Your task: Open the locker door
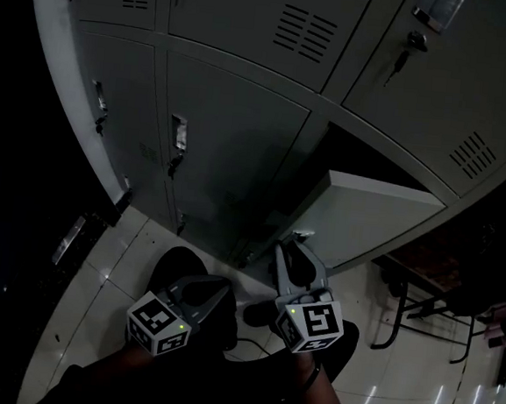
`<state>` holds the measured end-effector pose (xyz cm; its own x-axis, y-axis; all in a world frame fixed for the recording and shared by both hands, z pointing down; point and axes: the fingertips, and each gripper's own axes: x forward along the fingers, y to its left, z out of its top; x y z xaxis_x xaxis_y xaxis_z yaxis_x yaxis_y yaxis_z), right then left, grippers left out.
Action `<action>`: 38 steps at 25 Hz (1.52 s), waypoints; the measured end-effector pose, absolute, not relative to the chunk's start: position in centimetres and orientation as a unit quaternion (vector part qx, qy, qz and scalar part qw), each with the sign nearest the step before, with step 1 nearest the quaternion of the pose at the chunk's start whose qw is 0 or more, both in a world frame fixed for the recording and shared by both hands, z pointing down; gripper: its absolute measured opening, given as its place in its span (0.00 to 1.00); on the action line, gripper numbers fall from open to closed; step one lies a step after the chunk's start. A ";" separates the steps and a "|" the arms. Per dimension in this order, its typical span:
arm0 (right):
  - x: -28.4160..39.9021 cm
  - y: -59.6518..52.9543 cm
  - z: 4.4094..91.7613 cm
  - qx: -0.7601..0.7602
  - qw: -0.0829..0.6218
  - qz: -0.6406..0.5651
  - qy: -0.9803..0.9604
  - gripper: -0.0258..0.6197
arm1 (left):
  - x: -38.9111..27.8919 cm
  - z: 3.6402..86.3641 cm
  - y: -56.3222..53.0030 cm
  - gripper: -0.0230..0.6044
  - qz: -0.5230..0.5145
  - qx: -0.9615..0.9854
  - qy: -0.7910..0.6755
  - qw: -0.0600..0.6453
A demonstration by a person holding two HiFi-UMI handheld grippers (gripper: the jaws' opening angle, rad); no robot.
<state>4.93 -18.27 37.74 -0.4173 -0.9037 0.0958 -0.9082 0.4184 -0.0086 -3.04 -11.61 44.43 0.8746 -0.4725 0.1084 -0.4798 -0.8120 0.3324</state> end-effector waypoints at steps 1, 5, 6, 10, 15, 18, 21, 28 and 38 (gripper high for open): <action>4.9 -17.5 37.6 0.529 0.036 0.028 -0.847 0.13 | -2.9 44.5 -11.5 0.05 0.013 0.952 -0.249 0.176; 5.0 -14.7 37.3 0.499 0.021 0.024 -0.866 0.13 | -2.0 44.5 -10.9 0.05 0.019 0.955 -0.241 0.174; 5.1 -14.0 37.3 0.492 0.017 0.026 -0.870 0.13 | -1.8 44.6 -10.7 0.06 0.021 0.955 -0.239 0.174; 5.9 -11.0 37.2 0.456 0.016 0.028 -0.889 0.13 | -1.1 44.5 -10.2 0.06 0.028 0.957 -0.231 0.172; 7.3 -7.5 37.2 0.407 0.017 0.020 -0.913 0.13 | -0.6 44.4 -9.6 0.06 0.035 0.960 -0.223 0.169; 8.2 -5.8 37.2 0.383 0.014 0.012 -0.924 0.14 | -0.1 44.3 -9.0 0.06 0.038 0.962 -0.212 0.168; 9.3 -4.1 37.3 0.365 0.015 0.008 -0.931 0.14 | 0.3 44.4 -8.3 0.05 0.044 0.964 -0.201 0.169; 12.1 -1.3 37.5 0.342 0.018 0.004 -0.940 0.16 | 1.1 44.3 -7.6 0.05 0.052 0.967 -0.189 0.165; 17.7 2.2 37.6 0.330 0.012 0.015 -0.944 0.04 | 2.0 44.1 -7.0 0.05 0.062 0.970 -0.176 0.158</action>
